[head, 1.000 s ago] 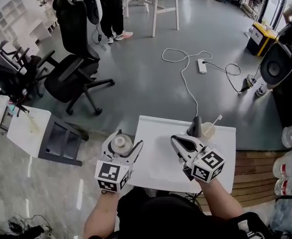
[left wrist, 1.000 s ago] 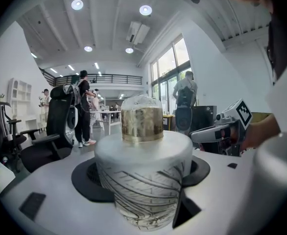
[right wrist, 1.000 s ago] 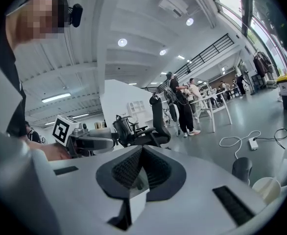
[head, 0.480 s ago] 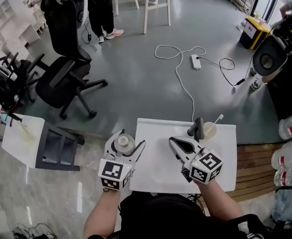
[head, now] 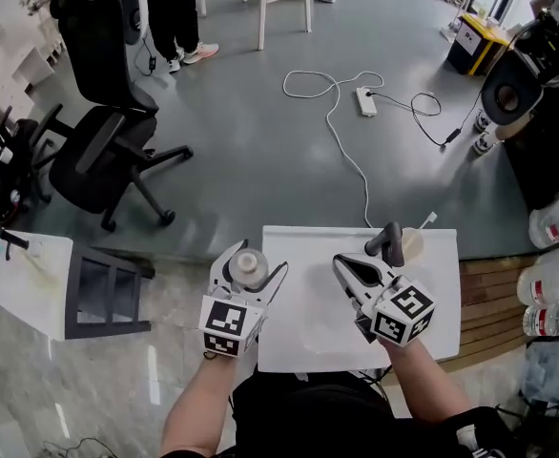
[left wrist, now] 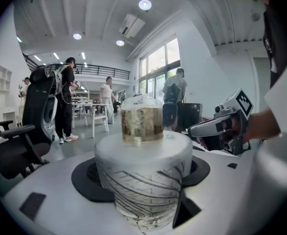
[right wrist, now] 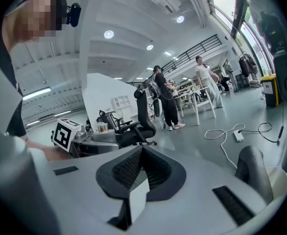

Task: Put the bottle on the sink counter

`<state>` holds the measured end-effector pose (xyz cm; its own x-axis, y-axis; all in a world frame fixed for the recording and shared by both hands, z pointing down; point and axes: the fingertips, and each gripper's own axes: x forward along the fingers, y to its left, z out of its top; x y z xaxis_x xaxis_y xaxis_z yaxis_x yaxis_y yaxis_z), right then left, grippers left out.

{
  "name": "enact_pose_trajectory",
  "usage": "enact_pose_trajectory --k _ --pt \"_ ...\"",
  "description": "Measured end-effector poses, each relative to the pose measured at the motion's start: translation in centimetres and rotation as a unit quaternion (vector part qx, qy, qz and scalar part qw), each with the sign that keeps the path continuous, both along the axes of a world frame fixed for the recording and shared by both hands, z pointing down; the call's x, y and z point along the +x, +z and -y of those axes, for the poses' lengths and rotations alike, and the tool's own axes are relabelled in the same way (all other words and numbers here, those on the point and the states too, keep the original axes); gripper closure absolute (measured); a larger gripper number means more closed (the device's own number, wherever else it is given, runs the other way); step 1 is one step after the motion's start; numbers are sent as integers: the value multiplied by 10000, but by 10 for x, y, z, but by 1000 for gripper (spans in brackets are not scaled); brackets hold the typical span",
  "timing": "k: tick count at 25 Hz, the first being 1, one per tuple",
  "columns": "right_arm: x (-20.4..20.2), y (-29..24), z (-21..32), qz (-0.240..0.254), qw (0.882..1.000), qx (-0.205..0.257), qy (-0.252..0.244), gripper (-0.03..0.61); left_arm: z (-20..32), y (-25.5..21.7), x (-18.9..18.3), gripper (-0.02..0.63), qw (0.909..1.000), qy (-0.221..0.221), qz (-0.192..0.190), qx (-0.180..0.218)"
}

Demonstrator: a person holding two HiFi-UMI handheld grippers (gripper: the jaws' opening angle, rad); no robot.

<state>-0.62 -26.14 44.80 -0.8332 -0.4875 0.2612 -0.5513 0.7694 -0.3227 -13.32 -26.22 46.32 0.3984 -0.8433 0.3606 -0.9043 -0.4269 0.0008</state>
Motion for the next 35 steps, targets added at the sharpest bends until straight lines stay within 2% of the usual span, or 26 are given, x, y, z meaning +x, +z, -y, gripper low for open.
enact_pose_trajectory --k 10,19,26,35 --pt "-3 31 4 -176 9993 -291 176 563 25 46 3 264 9991 299 -62 -293" --pt "8 59 8 -266 9977 -542 301 565 48 81 22 264 9977 460 -73 -492" --pt "8 73 13 -298 9972 -629 280 563 63 107 30 264 9967 531 2 -607" --pt "17 93 14 -413 9955 -800 287 563 80 146 30 264 9964 419 82 -738"
